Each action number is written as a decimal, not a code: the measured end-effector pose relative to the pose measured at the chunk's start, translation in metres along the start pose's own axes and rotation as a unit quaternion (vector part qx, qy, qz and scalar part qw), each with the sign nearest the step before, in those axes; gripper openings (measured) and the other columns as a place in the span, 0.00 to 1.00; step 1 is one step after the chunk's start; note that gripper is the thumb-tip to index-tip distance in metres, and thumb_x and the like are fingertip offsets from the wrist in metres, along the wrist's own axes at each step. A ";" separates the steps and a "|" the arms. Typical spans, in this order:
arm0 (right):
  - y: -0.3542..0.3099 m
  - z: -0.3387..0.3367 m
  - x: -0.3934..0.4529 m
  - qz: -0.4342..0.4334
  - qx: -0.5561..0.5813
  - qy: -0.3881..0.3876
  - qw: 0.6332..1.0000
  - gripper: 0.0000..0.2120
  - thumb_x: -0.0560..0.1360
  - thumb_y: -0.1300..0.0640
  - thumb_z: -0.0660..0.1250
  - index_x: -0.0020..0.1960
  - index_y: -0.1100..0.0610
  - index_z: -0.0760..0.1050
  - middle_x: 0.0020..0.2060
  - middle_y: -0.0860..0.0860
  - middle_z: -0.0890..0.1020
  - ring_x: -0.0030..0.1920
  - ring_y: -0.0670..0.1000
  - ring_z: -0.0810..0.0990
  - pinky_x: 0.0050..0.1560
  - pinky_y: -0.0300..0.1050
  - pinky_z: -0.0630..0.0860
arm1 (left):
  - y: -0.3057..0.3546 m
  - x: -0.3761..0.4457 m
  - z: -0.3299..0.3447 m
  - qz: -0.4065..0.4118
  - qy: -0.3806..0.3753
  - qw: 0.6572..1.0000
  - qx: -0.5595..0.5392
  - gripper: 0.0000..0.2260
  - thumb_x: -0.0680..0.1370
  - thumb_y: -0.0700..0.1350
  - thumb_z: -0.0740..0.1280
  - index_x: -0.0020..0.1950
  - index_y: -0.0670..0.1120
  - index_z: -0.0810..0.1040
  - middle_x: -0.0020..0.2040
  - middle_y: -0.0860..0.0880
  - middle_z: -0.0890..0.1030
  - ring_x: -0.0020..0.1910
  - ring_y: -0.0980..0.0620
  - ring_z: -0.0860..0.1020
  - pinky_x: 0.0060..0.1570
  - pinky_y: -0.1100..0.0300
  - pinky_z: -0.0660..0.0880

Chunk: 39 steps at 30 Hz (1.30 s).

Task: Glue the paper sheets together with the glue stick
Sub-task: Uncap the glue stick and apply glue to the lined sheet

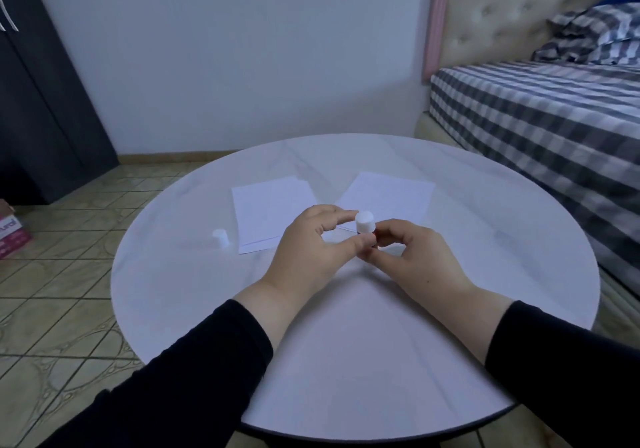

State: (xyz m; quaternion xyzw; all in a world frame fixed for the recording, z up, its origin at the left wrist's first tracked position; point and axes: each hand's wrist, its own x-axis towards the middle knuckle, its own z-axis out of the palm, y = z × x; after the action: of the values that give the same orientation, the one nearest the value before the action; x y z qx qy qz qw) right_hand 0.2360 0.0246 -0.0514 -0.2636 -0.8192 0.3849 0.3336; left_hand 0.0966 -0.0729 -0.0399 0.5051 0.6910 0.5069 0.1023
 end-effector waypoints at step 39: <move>0.019 -0.018 0.015 0.150 0.342 -0.052 0.926 0.11 0.67 0.65 0.74 0.50 0.62 0.82 0.43 0.59 0.83 0.45 0.54 0.82 0.56 0.45 0.80 | -0.022 0.001 -0.014 -0.004 -0.011 0.996 -0.083 0.08 0.71 0.44 0.77 0.49 0.52 0.84 0.34 0.45 0.75 0.31 0.54 0.70 0.35 0.64 0.68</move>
State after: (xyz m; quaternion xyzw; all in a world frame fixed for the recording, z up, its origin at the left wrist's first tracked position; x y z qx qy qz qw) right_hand 0.2429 0.0536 -0.0531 -0.2329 -0.6046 0.7007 0.2989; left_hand 0.0740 -0.0793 -0.0507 0.4976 0.6474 0.5566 0.1532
